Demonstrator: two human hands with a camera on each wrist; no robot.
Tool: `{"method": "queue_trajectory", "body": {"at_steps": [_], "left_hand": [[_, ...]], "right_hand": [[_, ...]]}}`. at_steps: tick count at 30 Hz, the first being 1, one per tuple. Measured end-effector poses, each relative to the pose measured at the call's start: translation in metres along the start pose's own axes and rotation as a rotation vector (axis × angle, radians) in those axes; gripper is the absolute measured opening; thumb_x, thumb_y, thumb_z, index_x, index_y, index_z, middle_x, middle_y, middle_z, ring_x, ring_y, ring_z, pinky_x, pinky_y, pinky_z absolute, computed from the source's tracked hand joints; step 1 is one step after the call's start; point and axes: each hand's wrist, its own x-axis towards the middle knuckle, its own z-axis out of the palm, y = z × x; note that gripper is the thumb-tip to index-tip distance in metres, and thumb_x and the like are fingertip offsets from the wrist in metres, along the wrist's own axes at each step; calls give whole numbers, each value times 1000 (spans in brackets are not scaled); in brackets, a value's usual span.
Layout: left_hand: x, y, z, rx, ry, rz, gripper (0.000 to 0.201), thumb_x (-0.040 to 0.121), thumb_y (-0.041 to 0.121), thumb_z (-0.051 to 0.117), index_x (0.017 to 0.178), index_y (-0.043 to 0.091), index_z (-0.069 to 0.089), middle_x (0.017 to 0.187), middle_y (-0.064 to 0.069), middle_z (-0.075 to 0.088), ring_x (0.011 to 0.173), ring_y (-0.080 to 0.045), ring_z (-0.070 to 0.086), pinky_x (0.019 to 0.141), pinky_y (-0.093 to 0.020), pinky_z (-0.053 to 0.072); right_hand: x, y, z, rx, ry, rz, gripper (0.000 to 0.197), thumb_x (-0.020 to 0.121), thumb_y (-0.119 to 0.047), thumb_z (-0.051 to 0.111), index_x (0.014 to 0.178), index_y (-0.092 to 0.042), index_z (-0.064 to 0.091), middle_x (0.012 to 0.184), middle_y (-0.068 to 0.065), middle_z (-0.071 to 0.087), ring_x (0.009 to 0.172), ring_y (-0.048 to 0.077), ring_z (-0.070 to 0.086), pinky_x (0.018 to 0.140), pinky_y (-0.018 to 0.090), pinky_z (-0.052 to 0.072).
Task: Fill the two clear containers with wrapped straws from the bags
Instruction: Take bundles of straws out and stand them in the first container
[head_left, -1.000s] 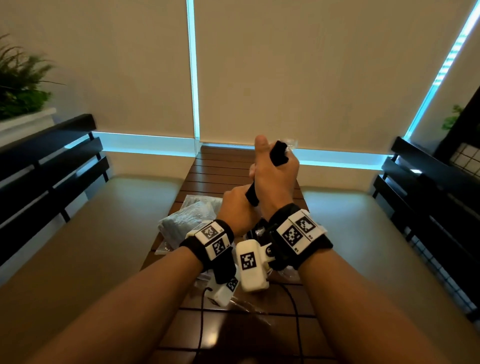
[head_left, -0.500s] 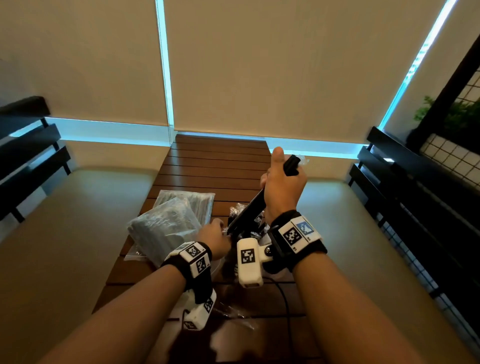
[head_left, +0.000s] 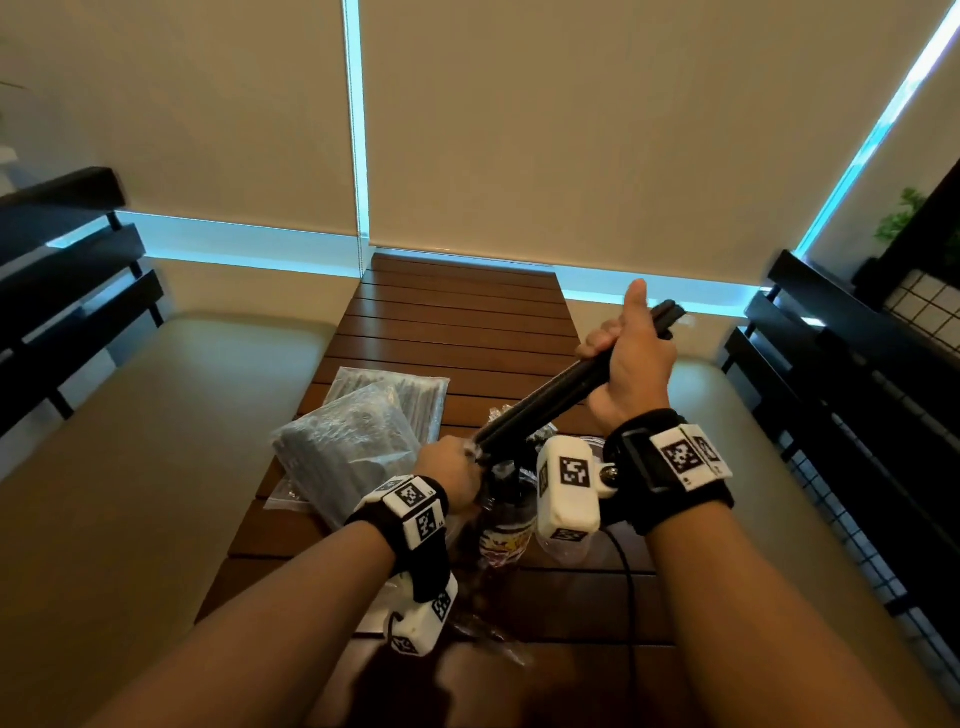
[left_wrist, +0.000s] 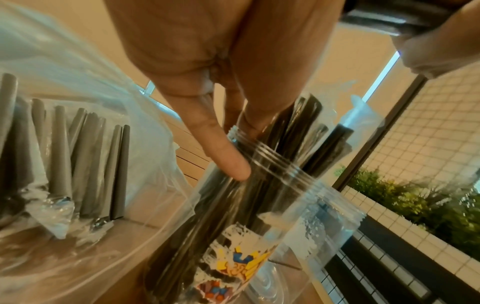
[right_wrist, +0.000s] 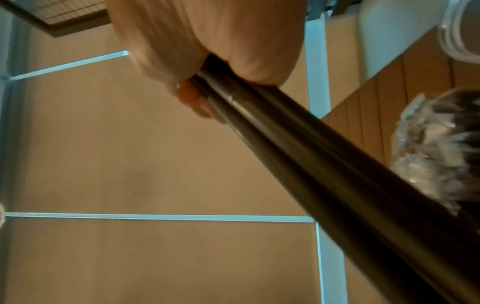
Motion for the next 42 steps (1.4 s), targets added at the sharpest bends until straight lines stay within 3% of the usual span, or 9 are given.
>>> {"method": "queue_trajectory", "body": {"at_steps": [3, 11, 15, 21, 25, 29, 34, 38, 42], "left_hand": [[4, -7, -2, -91, -66, 1, 40, 83, 15, 73, 122, 16, 66, 116, -6, 70, 103, -22, 68, 86, -31, 56], [0, -13, -3, -358, -55, -46, 17, 97, 13, 57, 103, 17, 72, 83, -7, 74, 68, -22, 73, 68, -40, 62], [3, -17, -3, -397, -60, -69, 15, 95, 11, 58, 104, 12, 70, 83, -10, 74, 73, -26, 74, 71, -43, 61], [4, -21, -3, -397, -53, -35, 15, 96, 10, 57, 97, 12, 72, 83, -15, 74, 69, -28, 73, 68, -43, 62], [5, -20, 1, -352, -29, -19, 19, 92, 7, 59, 85, 16, 74, 85, -14, 75, 73, -30, 73, 69, -43, 61], [8, -17, 5, -291, 25, 13, 19, 91, 13, 58, 87, 13, 76, 77, -12, 74, 73, -31, 72, 69, -43, 61], [9, -17, 8, -301, 50, 3, 16, 93, 13, 60, 91, 15, 75, 72, -9, 73, 65, -23, 73, 65, -39, 62], [11, -16, 14, -295, 81, 20, 16, 93, 16, 60, 90, 18, 75, 72, -7, 73, 59, -21, 72, 62, -38, 62], [12, -16, 16, -298, 96, 14, 13, 93, 17, 61, 90, 18, 74, 74, -7, 73, 57, -21, 71, 60, -38, 62]], "right_hand": [[-6, 23, -7, -168, -82, 44, 36, 92, -38, 66, 74, -18, 43, 49, -6, 40, 41, 9, 39, 45, 24, 38], [1, 51, -7, -244, 52, -86, 39, 89, -40, 69, 99, -10, 46, 48, -8, 46, 40, 10, 43, 44, 26, 40], [-3, 60, 3, -428, -31, -210, 39, 89, -47, 66, 80, -14, 48, 44, -10, 48, 41, 13, 48, 49, 29, 43], [-17, 97, -11, -774, -206, -421, 45, 84, -63, 61, 70, -21, 51, 63, 11, 61, 58, 29, 63, 56, 46, 56], [-29, 120, -33, -1134, -344, -558, 39, 88, -59, 58, 69, -26, 53, 66, -8, 58, 66, 15, 57, 68, 36, 48], [-24, 114, -41, -1427, -236, -788, 29, 84, -48, 64, 102, -25, 62, 98, -9, 59, 98, 16, 50, 91, 36, 32], [-19, 99, -51, -1395, -391, -943, 74, 82, -32, 73, 145, -26, 35, 139, 0, 48, 120, 17, 49, 97, 37, 37], [-19, 99, -60, -1560, -492, -997, 37, 96, -34, 48, 127, -18, 62, 141, 4, 53, 133, 22, 43, 100, 47, 43], [-20, 96, -54, -1612, -523, -955, 44, 98, -32, 33, 115, -14, 69, 139, 7, 57, 138, 24, 41, 108, 45, 39]]}}
